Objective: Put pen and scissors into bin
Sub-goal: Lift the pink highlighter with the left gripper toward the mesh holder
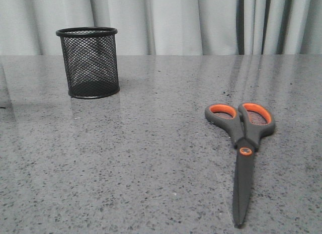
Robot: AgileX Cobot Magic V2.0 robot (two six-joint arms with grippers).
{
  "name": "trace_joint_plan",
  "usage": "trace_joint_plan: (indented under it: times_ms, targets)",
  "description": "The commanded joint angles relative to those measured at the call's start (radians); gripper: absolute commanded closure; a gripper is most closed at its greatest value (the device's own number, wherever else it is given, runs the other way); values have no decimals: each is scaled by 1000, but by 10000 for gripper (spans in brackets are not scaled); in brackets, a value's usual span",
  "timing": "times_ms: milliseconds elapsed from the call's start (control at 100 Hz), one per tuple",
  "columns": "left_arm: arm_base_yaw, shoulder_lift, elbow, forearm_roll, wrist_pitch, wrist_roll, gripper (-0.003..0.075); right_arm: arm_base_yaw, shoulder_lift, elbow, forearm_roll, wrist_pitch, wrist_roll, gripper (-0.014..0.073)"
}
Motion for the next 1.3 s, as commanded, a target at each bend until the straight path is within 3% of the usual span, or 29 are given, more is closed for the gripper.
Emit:
trace_joint_plan:
  times_ms: [0,560,810,880,940,1000,1150,1290]
  targets:
    - [3,21,-43,-5,-23,-13,487,-2,18,-38,3,-51,-12,288]
    - [-12,218,-43,-7,-160,-13,487,-2,18,-38,3,-49,-12,288]
    - [-20,289,-43,2,-134,-13,489,-2,18,-38,3,-55,-12,288]
    - [-20,298,-43,2,-118,-4,515,-2,18,-38,3,-56,-12,288]
    - [-20,296,-43,-8,-123,27,604,-2,18,-38,3,-56,-12,288]
    - [-20,282,-43,-53,-146,98,740,-2,18,-38,3,-56,-12,288]
    - [-20,190,-47,-265,-321,274,739,-2,18,-38,3,-56,-12,288]
    - [-20,92,-73,-727,-493,642,739,-2,18,-38,3,-59,-12,288]
